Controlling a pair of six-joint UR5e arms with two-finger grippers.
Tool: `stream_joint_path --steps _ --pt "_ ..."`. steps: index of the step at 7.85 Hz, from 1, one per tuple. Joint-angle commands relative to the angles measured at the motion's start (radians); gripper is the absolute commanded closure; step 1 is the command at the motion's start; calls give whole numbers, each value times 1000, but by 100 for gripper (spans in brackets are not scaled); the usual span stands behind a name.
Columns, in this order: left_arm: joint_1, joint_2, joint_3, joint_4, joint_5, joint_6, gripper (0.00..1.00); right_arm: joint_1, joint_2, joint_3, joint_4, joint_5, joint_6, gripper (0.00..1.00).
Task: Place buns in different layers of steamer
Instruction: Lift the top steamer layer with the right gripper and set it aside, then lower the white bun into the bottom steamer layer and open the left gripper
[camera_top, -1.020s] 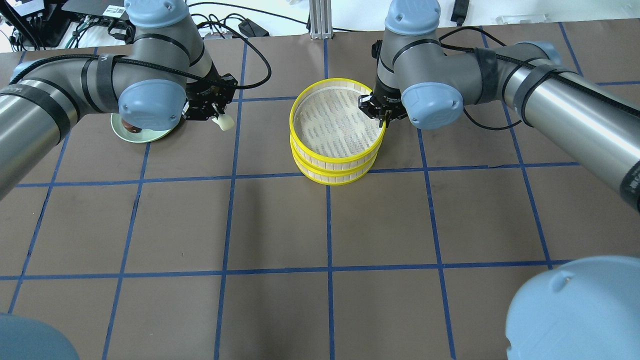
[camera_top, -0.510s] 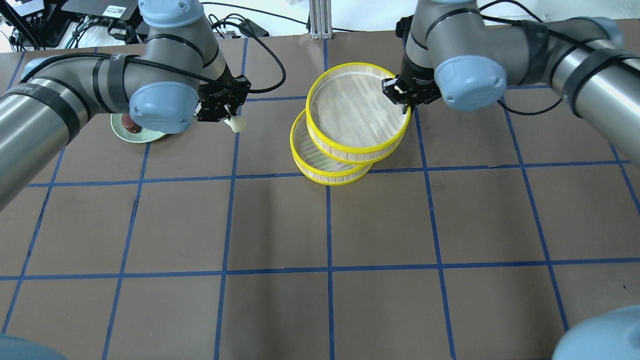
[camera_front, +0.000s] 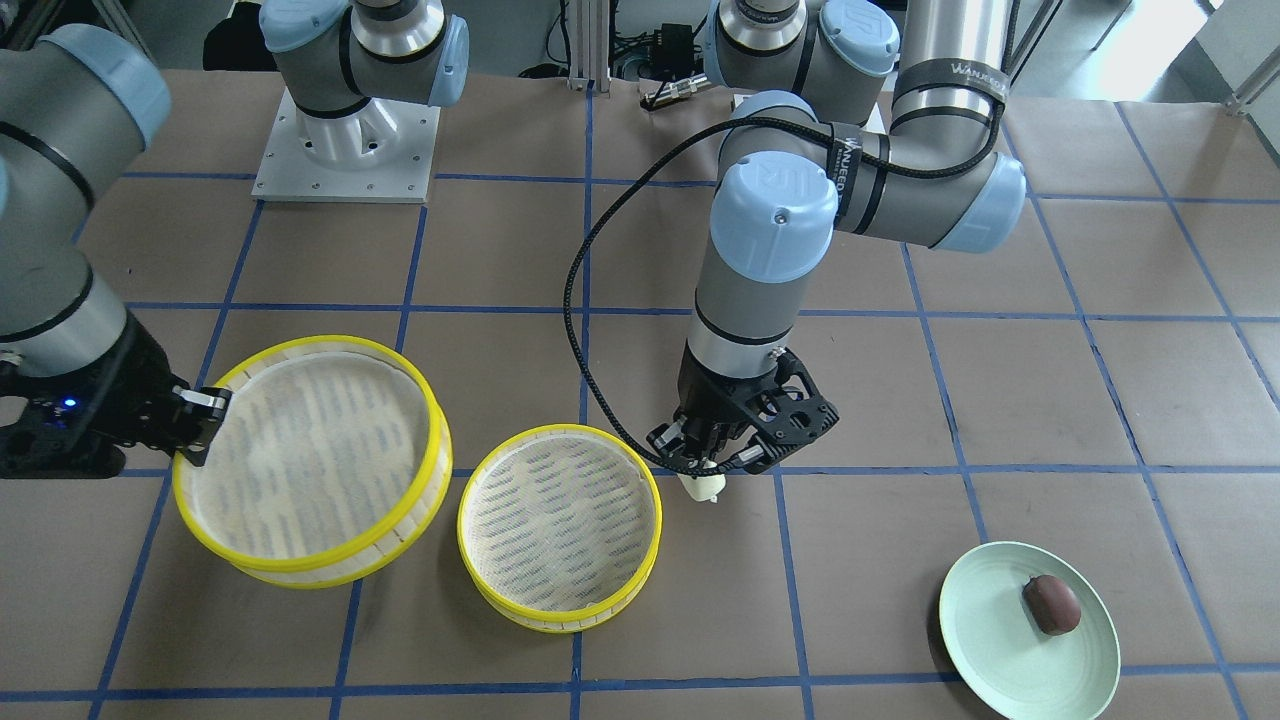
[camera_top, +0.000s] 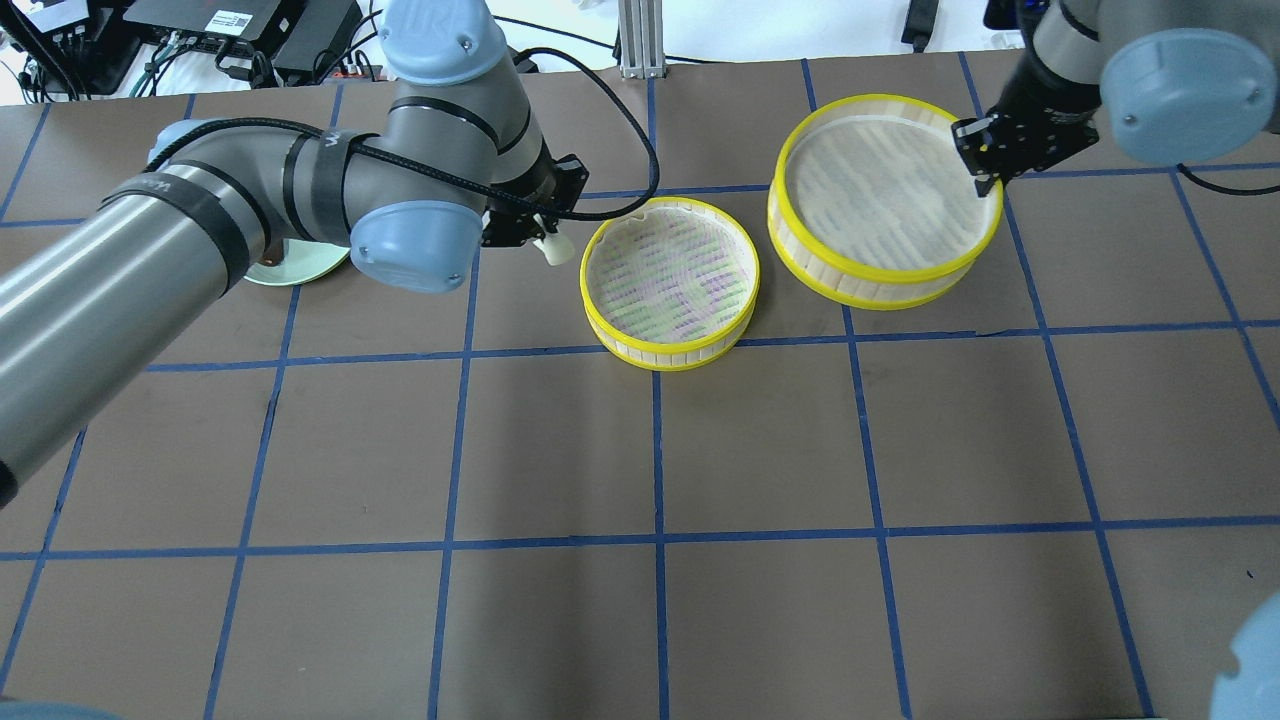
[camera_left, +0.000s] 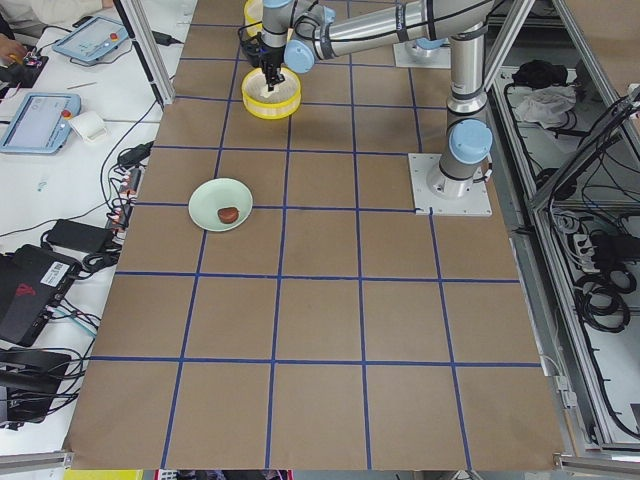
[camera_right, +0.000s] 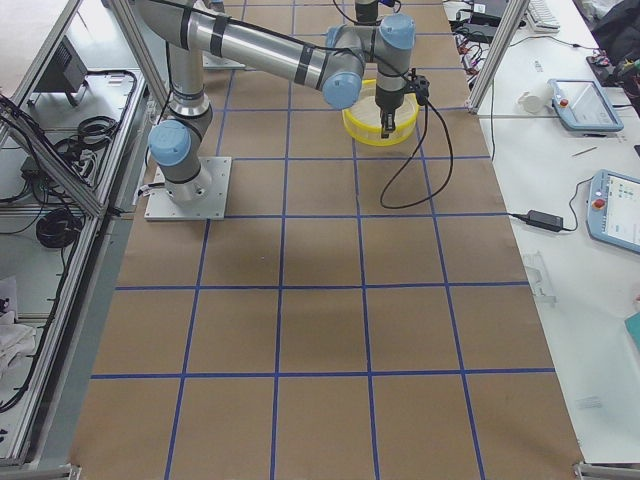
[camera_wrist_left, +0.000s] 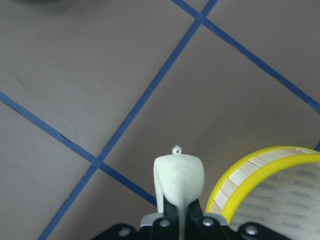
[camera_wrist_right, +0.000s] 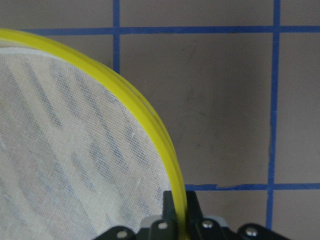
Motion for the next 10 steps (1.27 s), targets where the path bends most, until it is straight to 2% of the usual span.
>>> stream_joint_path --steps 1,2,4,5,6,7,10 --pt "-60 -85 1 189 -92 -7 100 -105 8 10 14 -11 -95 100" --pt "-90 -112 1 217 -92 -6 100 -108 11 13 14 -13 -86 100" --pt "-123 -198 4 356 -148 -4 100 -108 20 13 13 -11 -83 100" --pt "-123 -206 5 349 -150 -4 89 -108 22 15 13 -11 -83 100" --pt "-123 -208 2 342 -146 0 33 -108 22 15 13 -11 -83 100" --pt "-123 -208 2 340 -144 -1 3 -108 22 15 13 -11 -83 100" --pt "-123 -200 7 268 -139 -6 0 -108 22 13 13 -10 -83 100"
